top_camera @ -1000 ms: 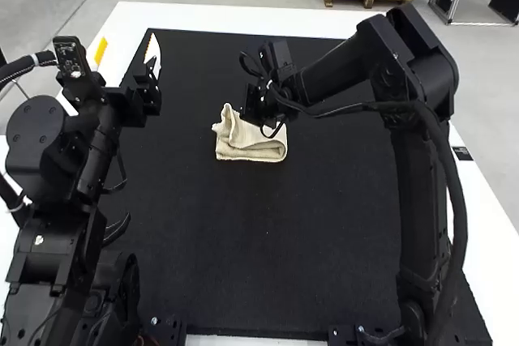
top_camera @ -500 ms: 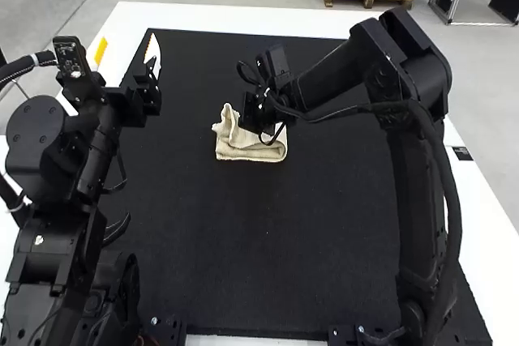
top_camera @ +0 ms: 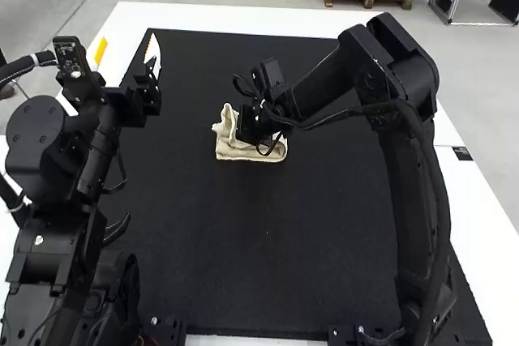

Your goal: Fold the towel.

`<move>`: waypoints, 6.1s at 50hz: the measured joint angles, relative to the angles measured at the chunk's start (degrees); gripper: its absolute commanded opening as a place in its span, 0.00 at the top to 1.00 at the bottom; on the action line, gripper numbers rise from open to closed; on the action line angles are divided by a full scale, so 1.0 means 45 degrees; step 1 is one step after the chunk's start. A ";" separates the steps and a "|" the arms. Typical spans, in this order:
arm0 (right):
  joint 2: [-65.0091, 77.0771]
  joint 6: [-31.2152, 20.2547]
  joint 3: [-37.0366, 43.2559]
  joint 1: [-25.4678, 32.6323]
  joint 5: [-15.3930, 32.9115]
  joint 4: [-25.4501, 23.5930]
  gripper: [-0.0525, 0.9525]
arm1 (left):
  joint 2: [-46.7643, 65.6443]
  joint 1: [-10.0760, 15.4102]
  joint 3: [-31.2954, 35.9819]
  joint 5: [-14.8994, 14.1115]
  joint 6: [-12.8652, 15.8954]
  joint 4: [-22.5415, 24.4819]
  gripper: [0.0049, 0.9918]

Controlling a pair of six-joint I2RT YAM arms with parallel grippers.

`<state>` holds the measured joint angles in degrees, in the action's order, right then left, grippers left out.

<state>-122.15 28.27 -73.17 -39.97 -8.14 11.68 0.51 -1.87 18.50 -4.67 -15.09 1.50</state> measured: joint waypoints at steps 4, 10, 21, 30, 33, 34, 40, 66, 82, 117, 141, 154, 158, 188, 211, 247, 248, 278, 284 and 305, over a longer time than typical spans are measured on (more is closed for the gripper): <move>-0.0019 0.0005 0.0000 -0.0058 0.0000 0.0175 0.95 | 0.0000 0.0000 0.0000 -0.0005 0.0000 -0.0005 0.02; -0.0029 0.0005 0.0000 -0.0257 0.0000 0.0248 0.95 | 0.0000 0.0000 0.0000 0.0000 0.0000 -0.0005 0.02; -0.0627 0.0005 -0.0146 -0.0452 -0.0005 0.0296 0.95 | 0.0000 0.0005 0.0005 0.0000 0.0000 -0.0005 0.02; -0.0908 0.0005 -0.0413 -0.0486 0.0000 0.0296 0.95 | 0.0000 0.0005 0.0000 0.0000 0.0000 -0.0010 0.02; -0.0913 0.0005 -0.0500 -0.0486 0.0005 0.0296 0.95 | 0.0000 0.0034 0.0000 0.0000 0.0000 -0.0010 0.02; -0.0913 0.0005 -0.0534 -0.0486 0.0005 0.0301 0.95 | 0.0000 0.0053 0.0000 0.0000 0.0000 -0.0010 0.02; -0.0908 0.0005 -0.0695 -0.0486 0.0000 0.0301 0.95 | 0.0000 0.0097 0.0000 0.0000 0.0000 -0.0010 0.02; -0.1282 -0.0005 -0.1695 -0.0651 0.0010 0.0194 0.95 | 0.0000 0.0097 0.0000 -0.0005 0.0005 -0.0068 0.02; -0.1700 -0.0102 -0.2259 -0.0869 0.0015 0.0024 0.95 | 0.0000 0.0097 0.0000 0.0000 0.0005 -0.0102 0.02; -0.2356 -0.0321 -0.2429 -0.1185 0.0015 0.0015 0.95 | 0.0000 0.0097 0.0000 0.0000 0.0010 -0.0243 0.02; -0.2351 -0.0389 -0.2968 -0.1185 0.0063 -0.0636 0.95 | 0.0000 0.0097 0.0000 0.0000 0.0010 -0.0287 0.02; -0.2336 -0.0491 -0.3696 -0.1185 0.0311 -0.1287 0.95 | 0.0000 0.0097 0.0000 0.0000 0.0010 -0.0291 0.02; -0.2268 -0.0539 -0.3696 -0.1185 0.0398 -0.1307 0.95 | 0.0000 0.0097 0.0000 0.0000 0.0010 -0.0311 0.02; -0.1413 -0.0670 -0.4114 -0.1384 0.0782 -0.2351 0.95 | 0.0000 0.0253 0.0000 0.0000 0.0010 -0.0335 0.02; 0.4949 -0.1501 -0.4410 0.2953 0.1404 -0.3963 0.95 | 0.0000 0.0248 0.0005 0.0063 0.0053 0.0175 0.02; 2.3110 -0.5061 1.1084 0.9258 0.2404 0.0563 0.95 | 0.0000 0.0253 -0.0991 0.1496 0.0889 0.2482 0.03; 2.3518 -0.5134 1.1463 0.9350 0.2409 0.0622 0.95 | 0.0000 0.0253 -0.1161 0.1549 0.0957 0.2725 0.03; 2.6971 -0.5731 1.5990 1.0195 0.1622 0.1200 0.95 | -0.0005 0.0253 -0.3594 0.0636 0.2361 0.2511 0.02; 2.6971 -0.5770 1.6179 1.0195 0.1394 0.1005 0.95 | -0.0019 0.0253 -0.3648 0.0282 0.2414 0.0976 0.02; 2.6971 -0.6295 1.6179 1.0268 0.1243 -0.2569 0.73 | -0.0019 -0.0355 -0.4046 0.0029 0.2497 -0.0563 0.03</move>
<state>-0.78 -0.05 -0.36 6.24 -2.55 0.12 0.43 -3.46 0.30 -4.54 -3.86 -1.04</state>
